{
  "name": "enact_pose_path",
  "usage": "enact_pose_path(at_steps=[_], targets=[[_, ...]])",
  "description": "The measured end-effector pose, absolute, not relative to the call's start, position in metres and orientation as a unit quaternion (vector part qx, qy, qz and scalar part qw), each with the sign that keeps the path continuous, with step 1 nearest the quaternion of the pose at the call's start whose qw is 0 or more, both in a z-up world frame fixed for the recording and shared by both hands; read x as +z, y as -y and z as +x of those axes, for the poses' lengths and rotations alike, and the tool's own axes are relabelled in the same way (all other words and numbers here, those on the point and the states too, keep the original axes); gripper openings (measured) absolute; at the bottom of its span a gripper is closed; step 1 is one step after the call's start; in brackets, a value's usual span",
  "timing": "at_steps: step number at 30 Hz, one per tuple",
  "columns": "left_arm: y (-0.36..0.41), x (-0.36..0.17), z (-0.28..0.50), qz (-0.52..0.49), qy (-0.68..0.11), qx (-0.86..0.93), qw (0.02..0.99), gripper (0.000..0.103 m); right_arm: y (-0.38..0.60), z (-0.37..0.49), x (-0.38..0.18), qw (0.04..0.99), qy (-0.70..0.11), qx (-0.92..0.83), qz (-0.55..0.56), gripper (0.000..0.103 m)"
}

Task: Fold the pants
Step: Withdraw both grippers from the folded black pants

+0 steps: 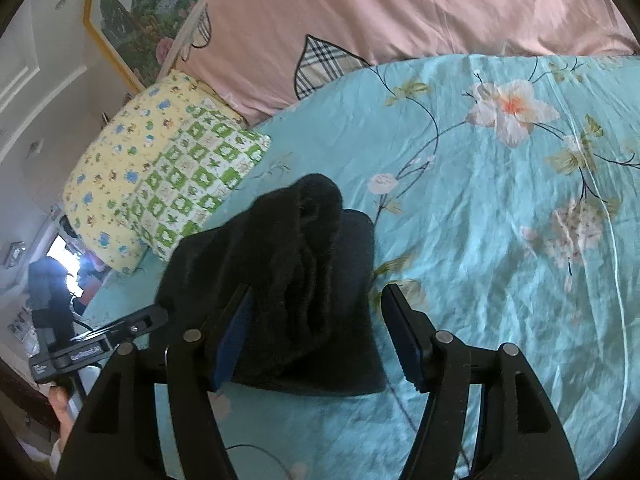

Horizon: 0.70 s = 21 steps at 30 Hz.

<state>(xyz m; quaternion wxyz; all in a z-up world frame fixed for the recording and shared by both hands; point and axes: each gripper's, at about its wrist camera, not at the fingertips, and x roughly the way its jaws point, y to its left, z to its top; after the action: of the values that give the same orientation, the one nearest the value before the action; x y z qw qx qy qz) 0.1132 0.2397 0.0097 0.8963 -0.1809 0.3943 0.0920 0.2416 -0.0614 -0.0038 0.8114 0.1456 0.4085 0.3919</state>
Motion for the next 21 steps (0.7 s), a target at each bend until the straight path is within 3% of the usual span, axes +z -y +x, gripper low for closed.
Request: enact_pose_path(at_steps=[4, 14, 21], targets=[[-0.236, 0.012, 0.1, -0.183, -0.387, 0.097, 0.899, 0.077, 0.067, 0.226, 0.006, 0.819, -0.391, 0.397, 0.136, 0.067], [-0.226, 0.012, 0.068, -0.162, -0.377, 0.115, 0.905, 0.08, 0.073, 0.175, 0.028, 0.845, -0.331, 0.415, 0.069, 0.087], [-0.211, 0.012, 0.056, -0.117, -0.376, 0.126, 0.911, 0.08, 0.063, 0.15, 0.03, 0.85, -0.312, 0.424, -0.025, 0.088]])
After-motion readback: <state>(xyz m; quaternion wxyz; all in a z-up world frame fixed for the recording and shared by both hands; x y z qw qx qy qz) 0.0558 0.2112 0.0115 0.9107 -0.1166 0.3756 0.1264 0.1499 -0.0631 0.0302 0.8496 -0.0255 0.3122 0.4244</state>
